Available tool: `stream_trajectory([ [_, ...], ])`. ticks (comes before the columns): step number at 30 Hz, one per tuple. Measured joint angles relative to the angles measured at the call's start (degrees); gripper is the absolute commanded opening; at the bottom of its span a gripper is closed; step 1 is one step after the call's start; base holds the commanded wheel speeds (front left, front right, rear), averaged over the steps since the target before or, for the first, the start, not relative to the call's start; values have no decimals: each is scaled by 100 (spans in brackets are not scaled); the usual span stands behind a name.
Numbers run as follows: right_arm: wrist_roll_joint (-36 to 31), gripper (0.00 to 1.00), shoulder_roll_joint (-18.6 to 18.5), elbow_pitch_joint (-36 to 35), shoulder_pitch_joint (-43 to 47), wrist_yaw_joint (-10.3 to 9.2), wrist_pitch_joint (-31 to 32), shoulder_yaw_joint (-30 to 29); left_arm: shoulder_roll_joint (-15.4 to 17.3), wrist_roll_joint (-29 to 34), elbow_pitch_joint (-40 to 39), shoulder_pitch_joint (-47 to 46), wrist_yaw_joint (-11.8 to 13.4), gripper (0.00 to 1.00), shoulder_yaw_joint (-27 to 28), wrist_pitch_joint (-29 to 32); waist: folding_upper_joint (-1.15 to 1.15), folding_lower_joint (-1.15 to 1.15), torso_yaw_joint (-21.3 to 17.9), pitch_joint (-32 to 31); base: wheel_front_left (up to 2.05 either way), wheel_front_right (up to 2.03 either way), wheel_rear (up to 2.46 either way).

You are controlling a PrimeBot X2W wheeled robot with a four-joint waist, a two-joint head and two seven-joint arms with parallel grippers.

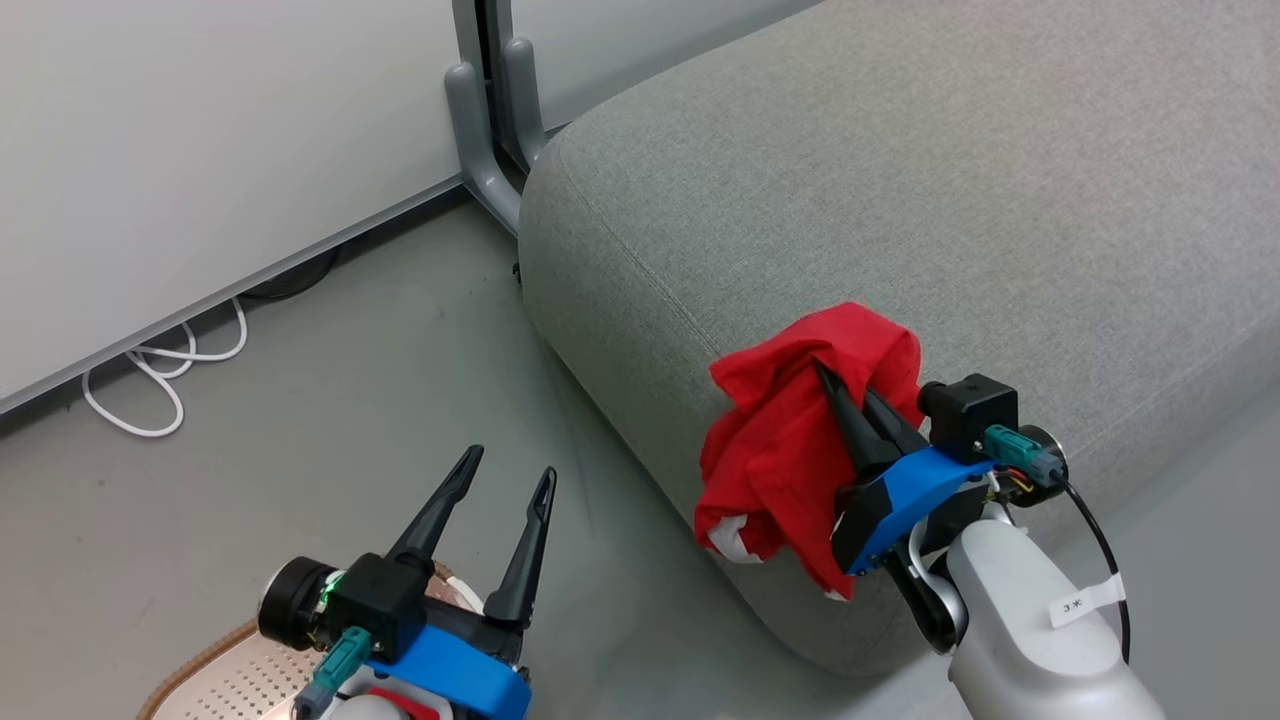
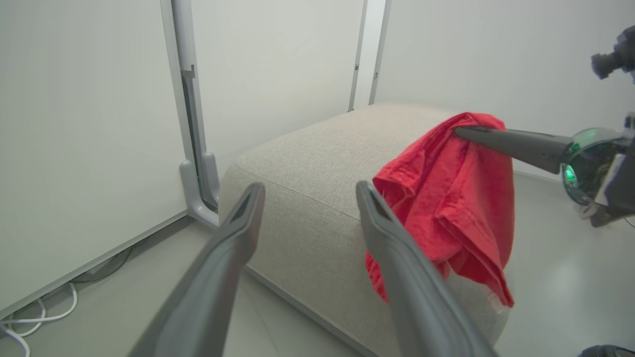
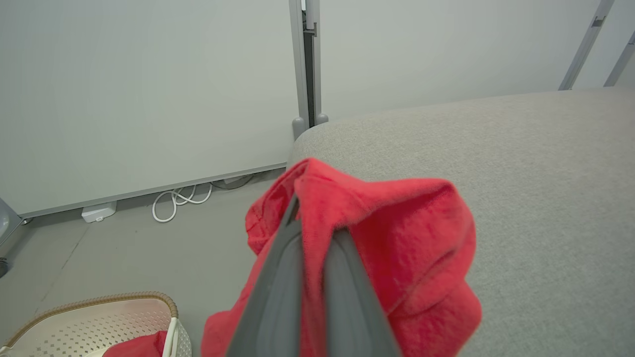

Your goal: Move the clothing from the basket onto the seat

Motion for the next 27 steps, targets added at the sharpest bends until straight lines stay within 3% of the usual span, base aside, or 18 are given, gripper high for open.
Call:
stream_trajectory([
  [15,261,0,1,2,-202,0,1,157,70,80,-18,-42,0,100,80,0,0,0,19,98,0,0,0],
  [24,-397,0,-36,87,-1412,0,0,-804,347,256,-303,-257,0,100,43,0,0,0,217,723,0,0,0],
  [27,-542,0,-207,101,-1770,0,-1,-1239,497,278,-388,-406,0,100,-2,0,0,0,313,1009,0,0,0],
])
